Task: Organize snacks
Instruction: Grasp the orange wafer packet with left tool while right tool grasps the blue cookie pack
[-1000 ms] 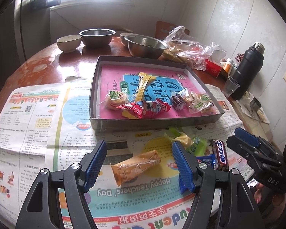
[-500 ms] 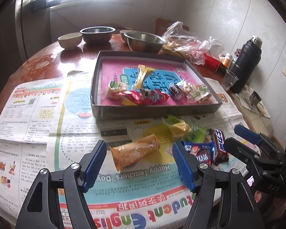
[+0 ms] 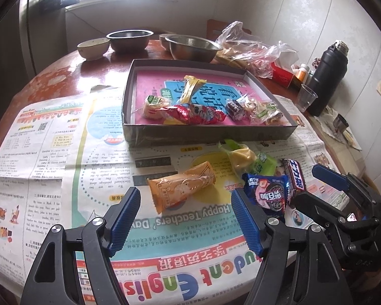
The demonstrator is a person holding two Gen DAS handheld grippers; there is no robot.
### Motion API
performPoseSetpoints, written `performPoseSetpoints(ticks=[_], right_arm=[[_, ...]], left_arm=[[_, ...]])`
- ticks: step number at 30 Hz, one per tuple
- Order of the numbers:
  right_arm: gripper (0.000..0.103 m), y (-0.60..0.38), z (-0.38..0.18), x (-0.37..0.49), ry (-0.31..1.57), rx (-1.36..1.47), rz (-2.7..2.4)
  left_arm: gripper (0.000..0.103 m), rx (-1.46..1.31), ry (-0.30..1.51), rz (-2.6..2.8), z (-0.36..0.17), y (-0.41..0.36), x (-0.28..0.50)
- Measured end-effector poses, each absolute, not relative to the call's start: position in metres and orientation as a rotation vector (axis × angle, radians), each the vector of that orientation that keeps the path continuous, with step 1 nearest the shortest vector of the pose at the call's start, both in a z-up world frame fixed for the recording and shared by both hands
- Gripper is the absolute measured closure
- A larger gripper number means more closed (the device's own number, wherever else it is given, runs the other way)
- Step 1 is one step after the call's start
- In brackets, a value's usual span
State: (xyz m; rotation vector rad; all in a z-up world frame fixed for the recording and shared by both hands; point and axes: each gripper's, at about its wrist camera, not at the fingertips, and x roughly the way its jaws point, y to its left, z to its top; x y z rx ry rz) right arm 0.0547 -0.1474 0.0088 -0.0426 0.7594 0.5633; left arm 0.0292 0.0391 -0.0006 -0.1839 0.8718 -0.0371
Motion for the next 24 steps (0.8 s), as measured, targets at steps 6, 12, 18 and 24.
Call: performPoseSetpoints(ticks=[6,12,18,24], right_arm=[[0.023,-0.144,0.000,0.054,0.786,-0.048,0.575],[0.022,-0.139,-0.011,0.057,0.816,-0.058,0.587],[0.021,-0.132,-0.022,0.060,0.844,-0.074,0.598],[0.020,-0.124,-0.030,0.061,0.854,-0.101,0.606]], left_arm=[[0.027,-0.196,0.886,-0.042,-0.006,0.044,0.030],[0.027,-0.205,0.896,-0.048,-0.013,0.044,0.035],[0.027,-0.216,0.899,-0.046,-0.019,0.045,0.042],[0.027,-0.221,0.902,-0.045,-0.024,0.043,0.049]])
